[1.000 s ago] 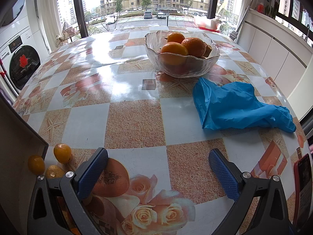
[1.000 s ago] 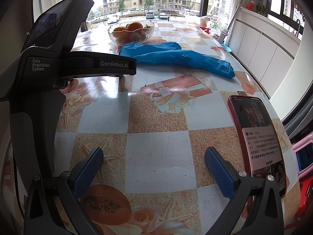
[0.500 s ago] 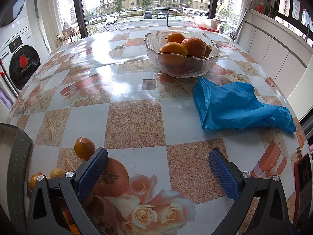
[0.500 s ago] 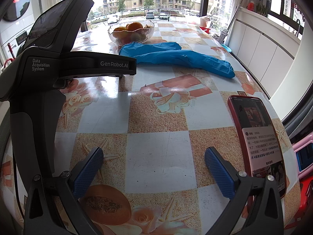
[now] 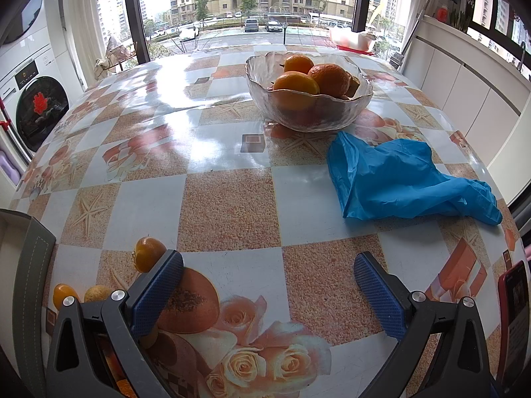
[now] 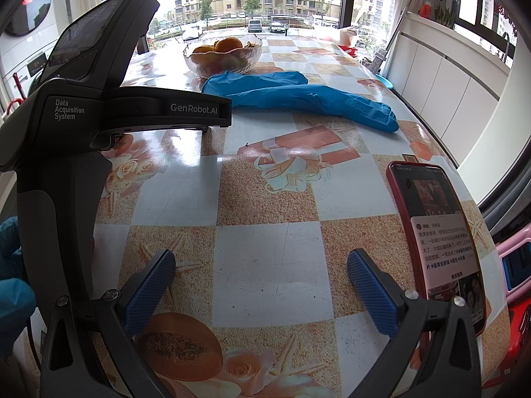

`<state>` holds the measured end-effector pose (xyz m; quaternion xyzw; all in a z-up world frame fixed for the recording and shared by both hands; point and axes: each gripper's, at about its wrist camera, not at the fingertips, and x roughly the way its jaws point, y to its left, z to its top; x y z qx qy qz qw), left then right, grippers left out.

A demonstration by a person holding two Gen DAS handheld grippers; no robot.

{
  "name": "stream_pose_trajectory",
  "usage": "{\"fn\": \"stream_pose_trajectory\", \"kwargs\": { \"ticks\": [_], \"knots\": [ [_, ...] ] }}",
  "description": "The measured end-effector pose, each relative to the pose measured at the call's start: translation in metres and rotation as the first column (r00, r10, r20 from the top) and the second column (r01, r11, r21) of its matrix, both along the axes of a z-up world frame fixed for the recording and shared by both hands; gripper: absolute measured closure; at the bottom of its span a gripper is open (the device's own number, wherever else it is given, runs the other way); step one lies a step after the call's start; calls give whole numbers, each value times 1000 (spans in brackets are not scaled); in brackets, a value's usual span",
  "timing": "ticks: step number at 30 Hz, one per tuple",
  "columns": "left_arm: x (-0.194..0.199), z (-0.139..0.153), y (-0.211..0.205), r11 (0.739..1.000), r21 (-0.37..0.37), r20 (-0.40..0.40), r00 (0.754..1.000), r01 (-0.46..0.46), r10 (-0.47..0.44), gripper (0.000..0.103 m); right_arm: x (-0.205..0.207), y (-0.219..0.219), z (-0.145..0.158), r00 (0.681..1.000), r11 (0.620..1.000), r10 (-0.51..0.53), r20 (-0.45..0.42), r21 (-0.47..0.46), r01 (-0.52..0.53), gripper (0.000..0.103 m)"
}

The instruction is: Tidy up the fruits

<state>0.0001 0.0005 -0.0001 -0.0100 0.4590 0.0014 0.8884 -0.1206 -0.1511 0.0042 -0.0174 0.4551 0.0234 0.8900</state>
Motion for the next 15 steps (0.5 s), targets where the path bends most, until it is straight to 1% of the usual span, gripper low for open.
{"fn": "stream_pose_trajectory", "kwargs": {
  "ticks": [12,15],
  "knots": [
    [0,0,0,1000,0,0,1000,1,-1,0,-1,0,0,1000,1000,0,0,0,0,0],
    [1,0,1,999,0,-18,999,32,-32,0,-1,0,1,1000,1000,0,0,0,0,0]
  ]
}}
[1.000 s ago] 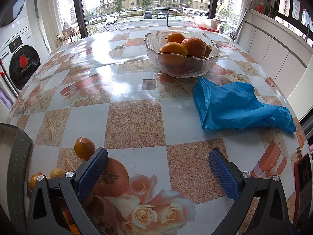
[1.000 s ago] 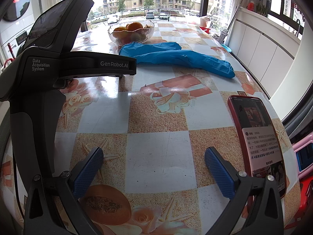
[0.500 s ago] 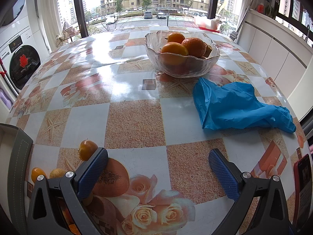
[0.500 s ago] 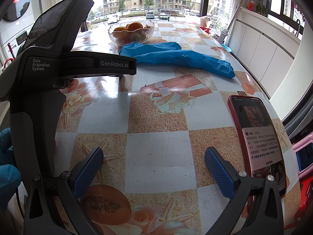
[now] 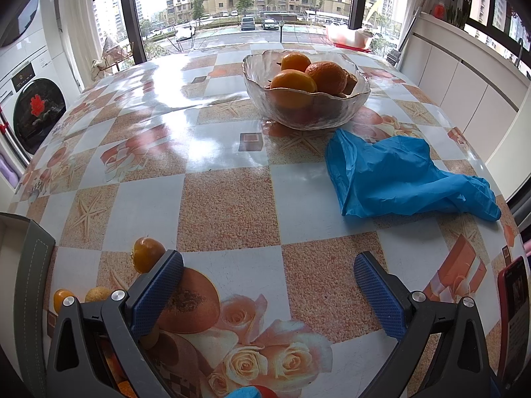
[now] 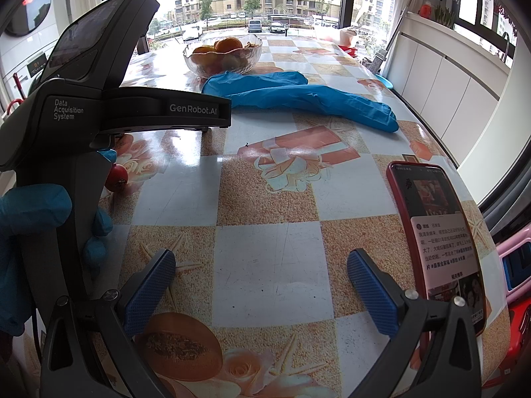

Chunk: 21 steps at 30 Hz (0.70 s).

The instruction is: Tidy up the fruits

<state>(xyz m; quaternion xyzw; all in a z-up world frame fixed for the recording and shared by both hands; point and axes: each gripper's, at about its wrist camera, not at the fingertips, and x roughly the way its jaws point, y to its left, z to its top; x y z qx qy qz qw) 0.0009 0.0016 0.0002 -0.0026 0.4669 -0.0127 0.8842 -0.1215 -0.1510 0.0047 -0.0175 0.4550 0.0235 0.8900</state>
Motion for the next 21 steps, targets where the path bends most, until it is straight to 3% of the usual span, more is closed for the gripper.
{"fn": "stream_pose_trajectory", "kwargs": {
  "ticks": [5,9,12,17,21],
  "knots": [
    [-6,7,7,1000,-26,-49,999,13,-14,0,0,0,0,1000,1000,0,0,0,0,0],
    [-42,41,29,998,-57,66,998,26,-23,0,0,0,0,1000,1000,0,0,0,0,0],
    [-74,55,52,998,-43,83,996,42,-39,0,0,0,0,1000,1000,0,0,0,0,0],
    [-128,33,84,999,-14,16,999,42,-42,0,0,0,0,1000,1000,0,-1,-1,0,0],
    [-147,5,94,1000,0,-54,998,13,-13,0,1,1,1,1000,1000,-4,-16,-1,4,0]
  ]
}}
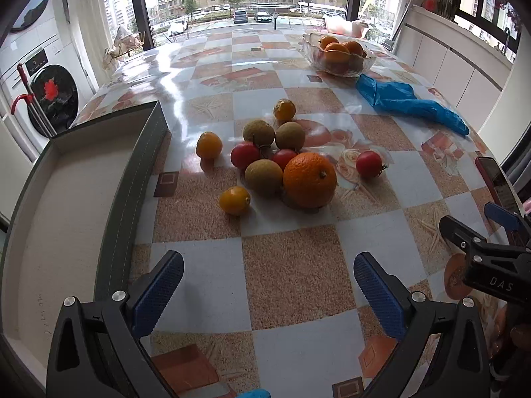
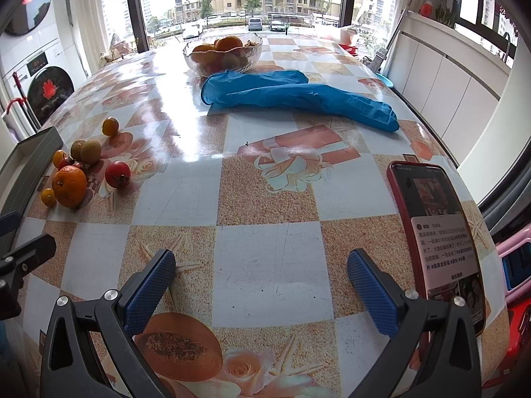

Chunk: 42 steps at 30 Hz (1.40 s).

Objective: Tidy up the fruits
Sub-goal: 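Grasp the red tomato with the right tool while the left tool grasps a small yellow citrus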

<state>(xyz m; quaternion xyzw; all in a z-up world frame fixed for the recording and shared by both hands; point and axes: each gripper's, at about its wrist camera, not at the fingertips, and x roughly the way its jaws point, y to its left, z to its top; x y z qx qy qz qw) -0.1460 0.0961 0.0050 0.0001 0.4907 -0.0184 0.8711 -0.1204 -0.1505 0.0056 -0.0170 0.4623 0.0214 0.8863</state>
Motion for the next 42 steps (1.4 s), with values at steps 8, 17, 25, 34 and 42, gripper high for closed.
{"fn": "stream_pose_trajectory", "kwargs": {
  "ticks": [8,17,25,34,42],
  "knots": [
    [0,-5,3,1000,1,17,999,30,-30,0,17,32,3,994,994,100,-47,48,-97,0],
    [13,-3,14,1000,-20,4,1000,16,-16,0,50,94,5,961,961,275,-33,44,-274,11],
    [22,4,18,1000,16,47,999,-9,8,0,60,86,11,959,954,283,-11,107,-280,79],
    [39,1,19,1000,12,39,999,7,-7,51,39,58,22,971,953,241,-1,188,-236,79],
    [23,7,15,999,-25,31,999,40,-39,82,16,57,19,969,948,244,-28,215,-232,79]
  ]
}}
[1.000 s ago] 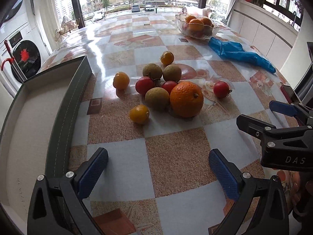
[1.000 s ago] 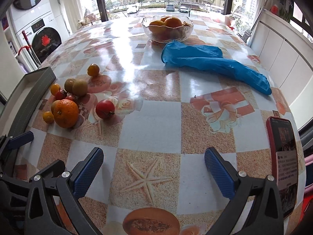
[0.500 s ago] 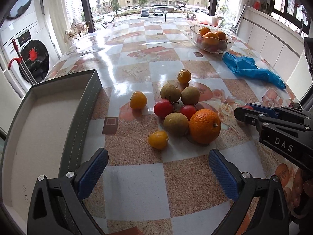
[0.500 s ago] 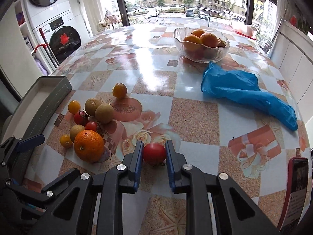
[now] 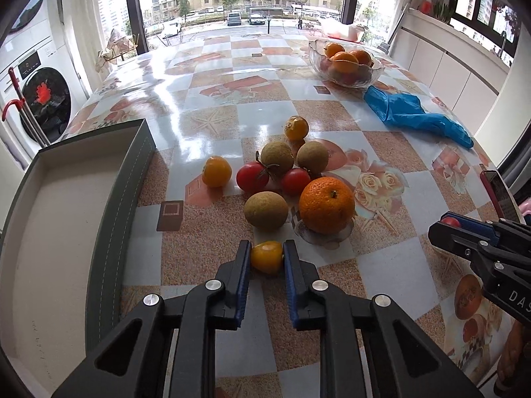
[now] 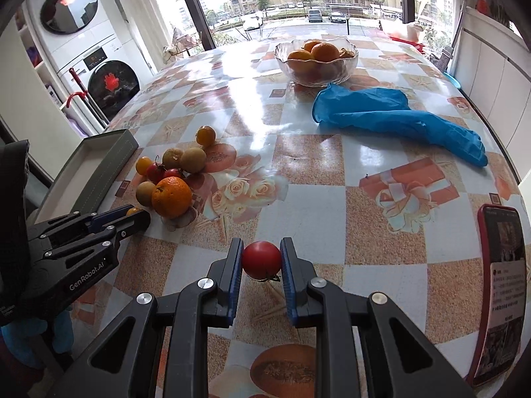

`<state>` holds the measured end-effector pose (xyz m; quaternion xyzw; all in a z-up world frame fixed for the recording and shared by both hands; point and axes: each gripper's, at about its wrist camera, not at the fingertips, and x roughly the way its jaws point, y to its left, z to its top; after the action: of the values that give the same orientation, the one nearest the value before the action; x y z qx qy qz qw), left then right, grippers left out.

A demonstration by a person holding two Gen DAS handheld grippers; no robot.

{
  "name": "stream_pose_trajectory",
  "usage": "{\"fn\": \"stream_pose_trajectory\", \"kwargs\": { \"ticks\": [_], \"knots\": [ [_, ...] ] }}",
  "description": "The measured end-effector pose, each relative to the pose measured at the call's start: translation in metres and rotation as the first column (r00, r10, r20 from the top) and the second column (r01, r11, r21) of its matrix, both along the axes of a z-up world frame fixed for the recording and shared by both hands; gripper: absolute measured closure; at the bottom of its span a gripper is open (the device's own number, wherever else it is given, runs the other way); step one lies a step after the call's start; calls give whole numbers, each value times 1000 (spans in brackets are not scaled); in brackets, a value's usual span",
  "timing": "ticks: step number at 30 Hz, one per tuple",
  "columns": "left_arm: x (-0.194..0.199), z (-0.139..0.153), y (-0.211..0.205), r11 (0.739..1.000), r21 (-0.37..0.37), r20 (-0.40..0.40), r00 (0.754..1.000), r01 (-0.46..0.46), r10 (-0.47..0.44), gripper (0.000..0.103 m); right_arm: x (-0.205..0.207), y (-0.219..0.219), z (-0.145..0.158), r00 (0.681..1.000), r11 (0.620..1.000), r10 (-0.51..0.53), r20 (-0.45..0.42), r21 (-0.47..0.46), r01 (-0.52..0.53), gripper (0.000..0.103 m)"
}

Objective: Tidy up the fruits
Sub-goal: 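Carry both fruits into the grey tray and open both tools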

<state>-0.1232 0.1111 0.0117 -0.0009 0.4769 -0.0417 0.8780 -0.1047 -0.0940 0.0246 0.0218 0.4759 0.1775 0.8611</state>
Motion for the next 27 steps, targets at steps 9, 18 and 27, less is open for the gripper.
{"fn": "stream_pose_trajectory", "kwargs": {
  "ticks": [9,18,27],
  "knots": [
    [-46,40,14,998,-64,66,998,-5,9,82,-21,12,7,999,999,31,-29,6,-31,79],
    [-70,67,80,988,-80,137,981,-130,140,82,-29,75,29,991,991,134,-22,17,-134,79],
    [-84,51,160,945,-56,141,935,-321,326,82,-38,177,44,952,953,303,-32,-14,-304,79]
  ]
}}
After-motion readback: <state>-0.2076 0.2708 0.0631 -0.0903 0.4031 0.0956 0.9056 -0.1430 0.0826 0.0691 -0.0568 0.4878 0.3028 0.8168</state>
